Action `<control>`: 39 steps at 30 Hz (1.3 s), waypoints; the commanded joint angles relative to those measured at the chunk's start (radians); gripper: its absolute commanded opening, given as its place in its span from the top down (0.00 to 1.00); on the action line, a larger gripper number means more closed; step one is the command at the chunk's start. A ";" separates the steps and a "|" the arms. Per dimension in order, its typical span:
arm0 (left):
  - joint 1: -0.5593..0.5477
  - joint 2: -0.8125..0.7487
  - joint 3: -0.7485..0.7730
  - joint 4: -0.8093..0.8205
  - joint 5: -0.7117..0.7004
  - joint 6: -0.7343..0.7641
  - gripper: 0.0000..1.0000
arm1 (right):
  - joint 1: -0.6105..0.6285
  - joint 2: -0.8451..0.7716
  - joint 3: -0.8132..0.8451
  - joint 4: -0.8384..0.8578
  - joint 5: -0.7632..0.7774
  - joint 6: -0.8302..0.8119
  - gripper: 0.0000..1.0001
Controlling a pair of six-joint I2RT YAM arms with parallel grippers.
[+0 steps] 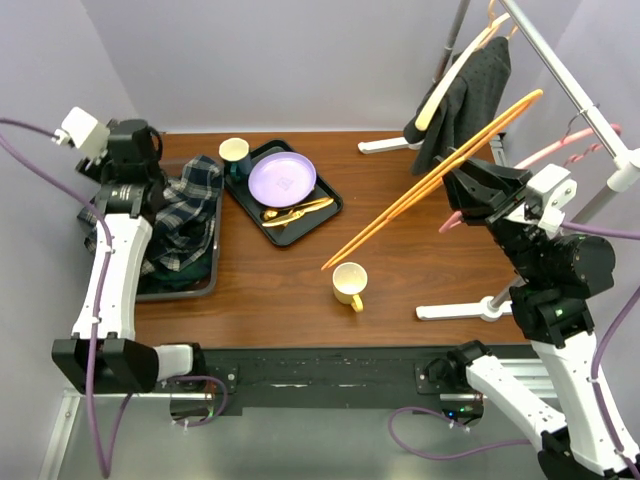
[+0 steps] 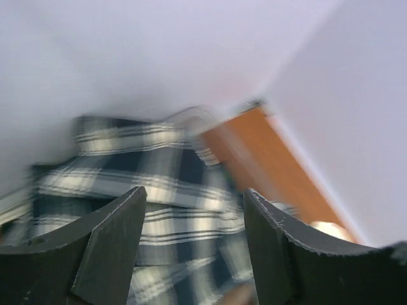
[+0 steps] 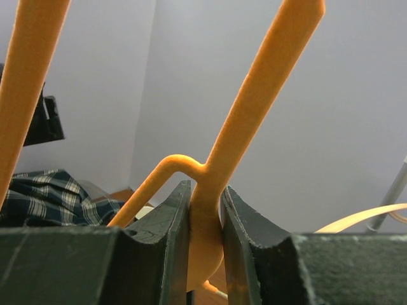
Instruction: Remove the skirt from the hanger
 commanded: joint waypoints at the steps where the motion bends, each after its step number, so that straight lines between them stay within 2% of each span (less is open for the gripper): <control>1: 0.054 0.007 -0.185 -0.096 -0.078 -0.089 0.34 | -0.002 -0.006 -0.003 0.041 -0.019 0.034 1.00; 2: 0.056 0.010 -0.225 -0.085 -0.005 -0.112 0.35 | -0.003 -0.009 -0.009 0.047 -0.015 0.038 1.00; 4: 0.059 0.026 -0.352 -0.083 0.052 -0.219 0.38 | -0.002 -0.009 -0.020 0.053 -0.015 0.043 1.00; 5: 0.059 0.051 -0.400 -0.071 0.093 -0.250 0.43 | -0.002 -0.007 -0.022 0.053 -0.015 0.044 1.00; 6: 0.059 0.069 -0.497 -0.009 0.112 -0.272 0.44 | -0.002 -0.007 -0.023 0.053 -0.016 0.046 1.00; 9: 0.059 0.183 -0.587 0.087 0.151 -0.301 0.48 | -0.003 0.002 -0.020 0.047 -0.028 0.046 1.00; 11: 0.059 0.288 -0.563 0.026 0.125 -0.347 0.50 | -0.003 0.005 -0.011 0.034 -0.036 0.044 1.00; 14: 0.057 0.356 -0.465 -0.084 0.091 -0.379 0.54 | -0.003 0.004 -0.002 0.030 -0.038 0.043 1.00; 18: 0.056 0.292 -0.299 -0.195 0.075 -0.347 0.50 | -0.003 0.001 0.001 0.029 -0.034 0.038 1.00; 22: 0.056 0.169 -0.141 -0.218 0.129 -0.245 0.38 | -0.003 -0.001 0.000 0.023 -0.036 0.035 1.00; 25: 0.056 0.085 -0.049 -0.200 0.190 -0.183 0.32 | -0.002 -0.004 -0.002 0.021 -0.031 0.034 1.00; 27: 0.057 0.042 -0.024 -0.166 0.255 -0.159 0.32 | -0.003 -0.004 0.001 0.023 -0.030 0.034 1.00; 29: 0.057 0.036 -0.004 -0.127 0.261 -0.136 0.32 | -0.003 -0.006 0.003 0.027 -0.030 0.041 1.00; 34: 0.098 0.085 -0.010 -0.007 0.094 -0.045 0.32 | -0.003 -0.010 -0.017 0.052 -0.050 0.085 1.00; 36: 0.149 0.114 -0.038 0.052 0.106 -0.031 0.32 | -0.003 -0.007 -0.022 0.053 -0.053 0.092 1.00; 39: 0.204 0.203 -0.078 0.058 0.207 -0.072 0.36 | -0.003 -0.009 -0.020 0.032 -0.036 0.084 1.00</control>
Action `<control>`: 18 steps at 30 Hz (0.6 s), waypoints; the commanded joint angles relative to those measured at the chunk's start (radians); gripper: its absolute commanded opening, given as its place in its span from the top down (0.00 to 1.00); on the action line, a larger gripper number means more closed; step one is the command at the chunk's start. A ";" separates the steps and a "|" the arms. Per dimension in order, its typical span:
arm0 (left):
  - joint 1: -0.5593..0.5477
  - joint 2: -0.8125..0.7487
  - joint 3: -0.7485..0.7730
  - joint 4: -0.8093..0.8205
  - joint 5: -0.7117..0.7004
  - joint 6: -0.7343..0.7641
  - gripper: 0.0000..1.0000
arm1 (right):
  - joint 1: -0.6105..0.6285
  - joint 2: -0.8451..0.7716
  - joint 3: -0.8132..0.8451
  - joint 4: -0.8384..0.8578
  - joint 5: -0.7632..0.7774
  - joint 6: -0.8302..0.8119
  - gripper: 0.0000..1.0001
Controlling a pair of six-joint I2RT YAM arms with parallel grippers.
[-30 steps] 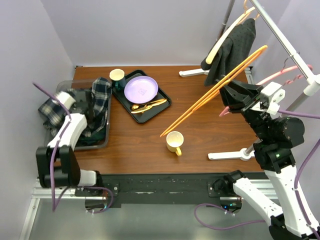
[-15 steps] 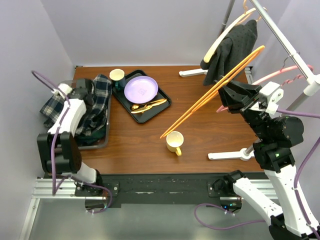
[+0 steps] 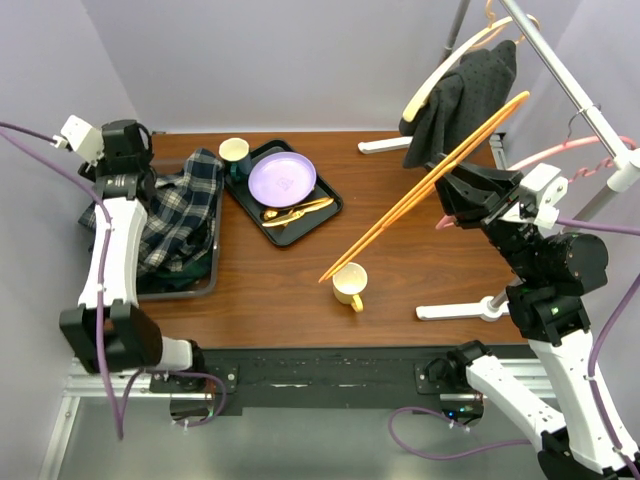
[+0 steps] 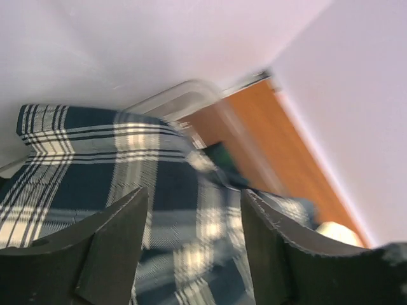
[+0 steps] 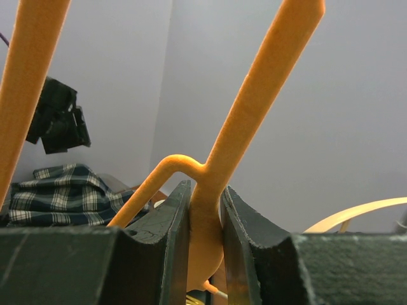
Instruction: Remove the skirt from the hanger
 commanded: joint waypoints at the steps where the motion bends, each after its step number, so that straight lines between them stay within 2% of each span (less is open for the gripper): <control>1: 0.082 0.145 -0.081 0.056 0.120 -0.014 0.40 | -0.003 -0.014 0.002 0.030 0.017 0.027 1.00; 5: 0.113 0.242 -0.379 0.272 0.359 -0.058 0.49 | -0.003 -0.027 -0.025 0.052 0.039 0.022 1.00; 9: 0.111 0.281 -0.477 0.328 0.409 -0.086 0.51 | -0.002 -0.011 0.019 -0.002 0.016 0.007 1.00; 13: 0.111 0.206 -0.364 0.172 0.278 -0.103 0.49 | -0.002 -0.014 0.045 -0.031 0.019 -0.032 1.00; 15: 0.110 0.181 -0.235 0.038 0.237 -0.098 0.44 | -0.002 -0.021 0.038 -0.023 0.022 -0.021 1.00; 18: 0.094 0.106 -0.120 0.001 0.236 -0.002 0.33 | -0.002 -0.024 0.025 -0.013 0.019 -0.010 1.00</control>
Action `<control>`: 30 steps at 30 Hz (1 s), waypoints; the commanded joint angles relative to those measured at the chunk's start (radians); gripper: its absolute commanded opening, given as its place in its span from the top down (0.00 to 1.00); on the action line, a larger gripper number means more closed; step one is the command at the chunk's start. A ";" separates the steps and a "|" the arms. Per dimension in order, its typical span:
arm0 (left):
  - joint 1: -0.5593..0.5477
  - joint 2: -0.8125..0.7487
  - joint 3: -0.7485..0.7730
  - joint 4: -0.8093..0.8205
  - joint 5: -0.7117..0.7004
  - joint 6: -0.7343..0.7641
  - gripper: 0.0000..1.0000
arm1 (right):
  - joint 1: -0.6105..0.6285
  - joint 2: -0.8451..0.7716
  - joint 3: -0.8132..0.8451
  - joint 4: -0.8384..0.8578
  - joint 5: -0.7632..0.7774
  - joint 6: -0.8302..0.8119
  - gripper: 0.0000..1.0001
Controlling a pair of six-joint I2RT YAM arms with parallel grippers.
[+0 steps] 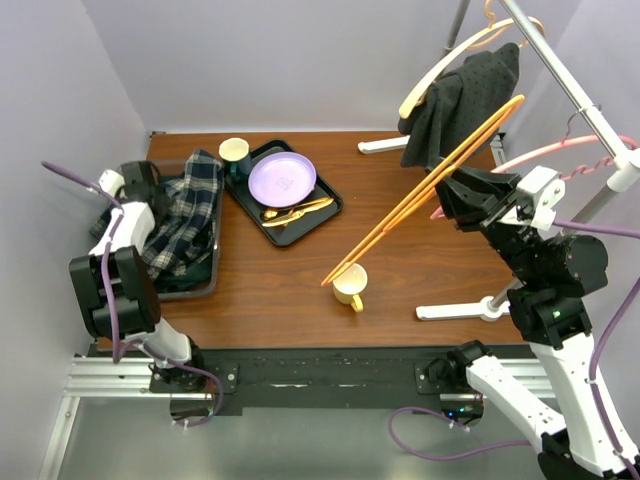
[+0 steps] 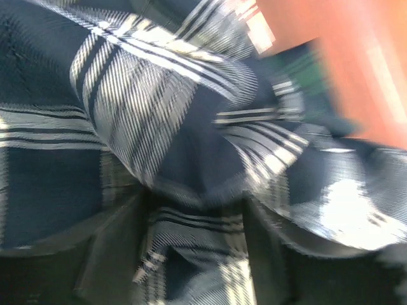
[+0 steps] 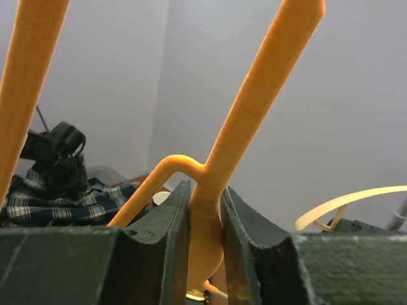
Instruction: Remove the skirt from the hanger
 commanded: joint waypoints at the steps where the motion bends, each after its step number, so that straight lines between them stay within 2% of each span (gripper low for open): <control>1: -0.027 -0.168 0.169 -0.083 -0.015 0.111 0.32 | -0.002 -0.008 0.028 0.019 0.008 0.005 1.00; 2: -0.053 -0.197 0.182 -0.066 -0.028 0.150 0.31 | -0.002 -0.005 0.028 0.005 -0.002 -0.007 1.00; 3: -0.067 -0.225 0.187 -0.049 -0.039 0.223 0.21 | -0.003 -0.004 0.027 -0.016 -0.004 -0.070 1.00; 5: -0.088 -0.300 0.187 0.016 0.057 0.314 0.16 | -0.002 0.002 0.036 -0.092 0.036 -0.122 1.00; 6: -0.087 -0.322 0.186 0.033 0.121 0.355 0.16 | -0.003 0.016 0.043 -0.121 0.085 -0.158 1.00; 7: -0.087 -0.355 0.186 0.069 0.280 0.376 0.18 | -0.003 0.022 0.049 -0.154 0.091 -0.172 1.00; 9: -0.099 -0.380 0.189 0.099 0.426 0.412 0.20 | -0.002 0.047 0.069 -0.181 0.082 -0.211 1.00; 10: -0.114 -0.398 0.189 0.134 0.542 0.429 0.20 | -0.003 0.056 0.077 -0.202 0.067 -0.233 1.00; 13: -0.206 -0.417 0.218 0.146 0.692 0.506 0.20 | -0.002 0.071 0.085 -0.208 -0.005 -0.348 1.00; 20: -0.331 -0.497 0.250 0.212 0.964 0.480 0.22 | 0.006 0.166 0.123 -0.208 -0.208 -0.556 1.00; 21: -0.338 -0.503 0.264 0.209 0.994 0.482 0.22 | 0.008 0.179 0.129 -0.233 -0.217 -0.645 1.00; 23: -0.349 -0.503 0.310 0.176 1.080 0.491 0.22 | 0.012 0.223 0.155 -0.265 -0.211 -0.737 1.00; 27: -0.355 -0.526 0.336 0.137 1.157 0.521 0.23 | 0.037 0.272 0.177 -0.409 -0.205 -1.071 1.00; 30: -0.363 -0.532 0.322 0.136 1.224 0.525 0.24 | 0.089 0.268 0.146 -0.434 -0.162 -1.200 1.00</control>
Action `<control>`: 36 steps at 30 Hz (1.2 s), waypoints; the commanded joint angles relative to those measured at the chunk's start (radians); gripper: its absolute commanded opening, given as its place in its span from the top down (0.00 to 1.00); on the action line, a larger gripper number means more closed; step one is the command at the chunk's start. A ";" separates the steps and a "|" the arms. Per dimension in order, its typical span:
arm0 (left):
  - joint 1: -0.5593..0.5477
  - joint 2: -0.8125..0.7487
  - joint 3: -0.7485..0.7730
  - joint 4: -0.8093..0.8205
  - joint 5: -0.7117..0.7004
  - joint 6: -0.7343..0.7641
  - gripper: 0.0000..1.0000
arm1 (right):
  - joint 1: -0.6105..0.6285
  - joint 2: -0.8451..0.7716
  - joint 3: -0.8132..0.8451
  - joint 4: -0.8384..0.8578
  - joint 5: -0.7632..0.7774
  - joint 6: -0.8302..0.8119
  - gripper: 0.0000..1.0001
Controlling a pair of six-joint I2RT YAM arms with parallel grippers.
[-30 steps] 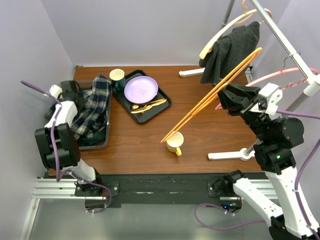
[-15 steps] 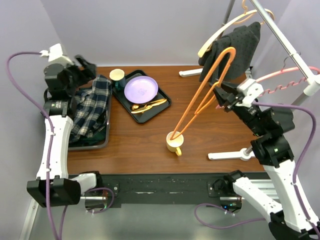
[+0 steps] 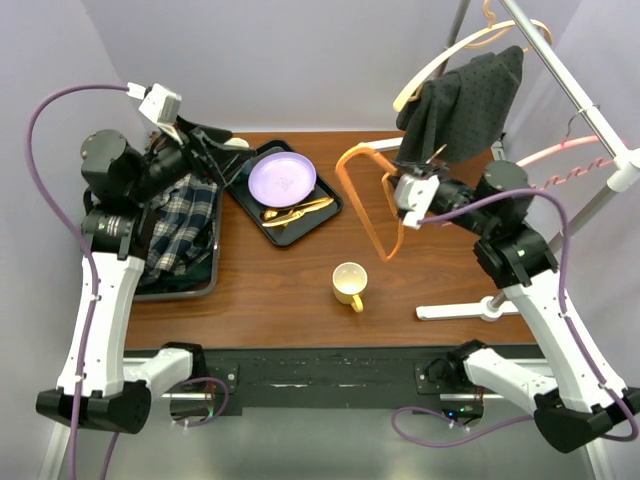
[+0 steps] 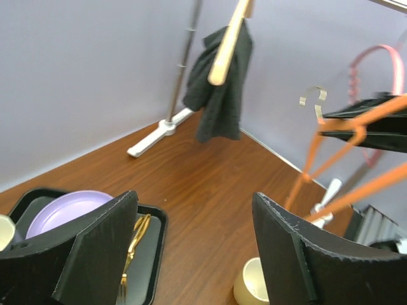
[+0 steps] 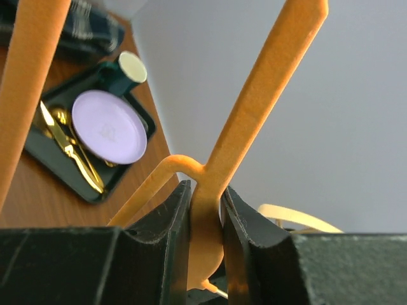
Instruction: Remove the skirt from the hanger
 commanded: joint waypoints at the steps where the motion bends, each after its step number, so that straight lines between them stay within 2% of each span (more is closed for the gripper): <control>1: -0.026 -0.021 0.010 -0.001 0.178 0.030 0.24 | 0.092 -0.014 0.004 -0.081 0.036 -0.346 1.00; 5: -0.076 -0.027 -0.011 0.005 0.181 0.045 0.25 | 0.204 -0.016 -0.048 -0.112 0.202 -0.492 1.00; 10: -0.168 0.005 0.030 -0.032 0.157 0.069 0.25 | 0.301 0.032 -0.043 -0.175 0.384 -0.545 1.00; 13: -0.201 0.010 0.032 -0.032 0.178 0.061 0.26 | 0.318 0.050 -0.043 -0.178 0.421 -0.538 1.00; 24: -0.287 0.037 -0.011 -0.195 0.203 0.226 0.27 | 0.344 0.124 0.000 -0.167 0.489 -0.491 1.00; 27: -0.313 0.071 0.003 -0.257 0.146 0.271 0.28 | 0.353 0.132 0.016 -0.159 0.486 -0.474 1.00; 31: -0.348 0.123 0.024 -0.305 0.127 0.300 0.38 | 0.367 0.142 0.032 -0.155 0.512 -0.462 1.00; 34: -0.380 0.151 0.046 -0.334 0.068 0.317 0.53 | 0.373 0.150 0.041 -0.162 0.521 -0.462 1.00; 35: -0.386 0.162 0.050 -0.340 0.051 0.322 0.64 | 0.374 0.150 0.041 -0.162 0.536 -0.462 1.00; 36: -0.394 0.165 0.056 -0.346 0.034 0.322 0.67 | 0.377 0.148 0.041 -0.161 0.538 -0.463 1.00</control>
